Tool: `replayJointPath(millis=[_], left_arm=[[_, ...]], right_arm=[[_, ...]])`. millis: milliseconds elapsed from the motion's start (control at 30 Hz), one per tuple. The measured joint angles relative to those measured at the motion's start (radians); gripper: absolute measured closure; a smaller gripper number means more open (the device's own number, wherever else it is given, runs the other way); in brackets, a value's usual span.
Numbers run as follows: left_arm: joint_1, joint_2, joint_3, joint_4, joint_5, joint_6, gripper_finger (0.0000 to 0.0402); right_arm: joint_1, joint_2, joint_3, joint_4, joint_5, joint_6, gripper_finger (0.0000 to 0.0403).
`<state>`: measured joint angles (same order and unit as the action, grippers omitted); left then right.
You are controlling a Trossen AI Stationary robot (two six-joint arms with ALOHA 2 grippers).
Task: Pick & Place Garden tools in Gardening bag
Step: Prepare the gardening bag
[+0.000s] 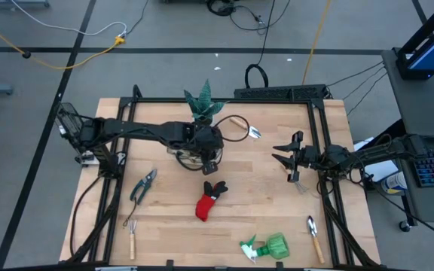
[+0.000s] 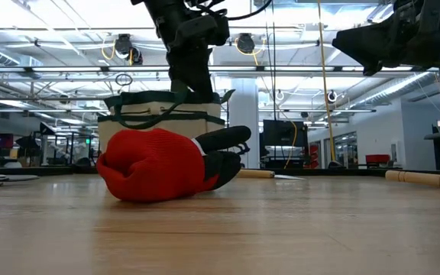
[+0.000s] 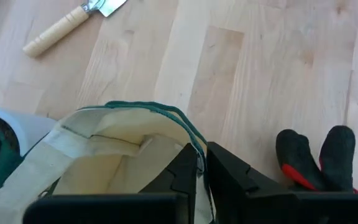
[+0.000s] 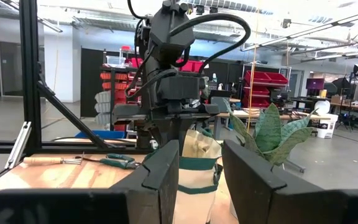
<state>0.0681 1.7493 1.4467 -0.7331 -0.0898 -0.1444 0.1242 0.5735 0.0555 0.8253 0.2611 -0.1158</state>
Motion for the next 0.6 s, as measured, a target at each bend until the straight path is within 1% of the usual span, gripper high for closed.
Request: replayJointPath(millis=[133, 300, 433, 500, 600], left_arm=[[0.000, 0.000, 0.000, -0.001, 0.000, 0.037, 0.0359], [0.000, 0.000, 0.000, -0.001, -0.001, 0.092, 0.0353], [0.000, 0.000, 0.000, 0.010, -0.015, 0.170, 0.0325], [0.000, 0.000, 0.000, 0.022, -0.016, 0.217, 0.0307], [0.000, 0.000, 0.000, 0.057, -0.016, 0.244, 0.0281]], right_arm=[[0.000, 0.000, 0.000, -0.001, 0.000, 0.048, 0.0287], [0.000, 0.000, 0.000, -0.019, -0.004, 0.052, 0.0285], [0.002, 0.000, 0.000, -0.030, -0.005, 0.051, 0.0271], [0.002, 0.000, 0.000, -0.035, -0.005, 0.052, 0.0257], [0.002, 0.000, 0.000, -0.047, -0.005, 0.052, 0.0235]])
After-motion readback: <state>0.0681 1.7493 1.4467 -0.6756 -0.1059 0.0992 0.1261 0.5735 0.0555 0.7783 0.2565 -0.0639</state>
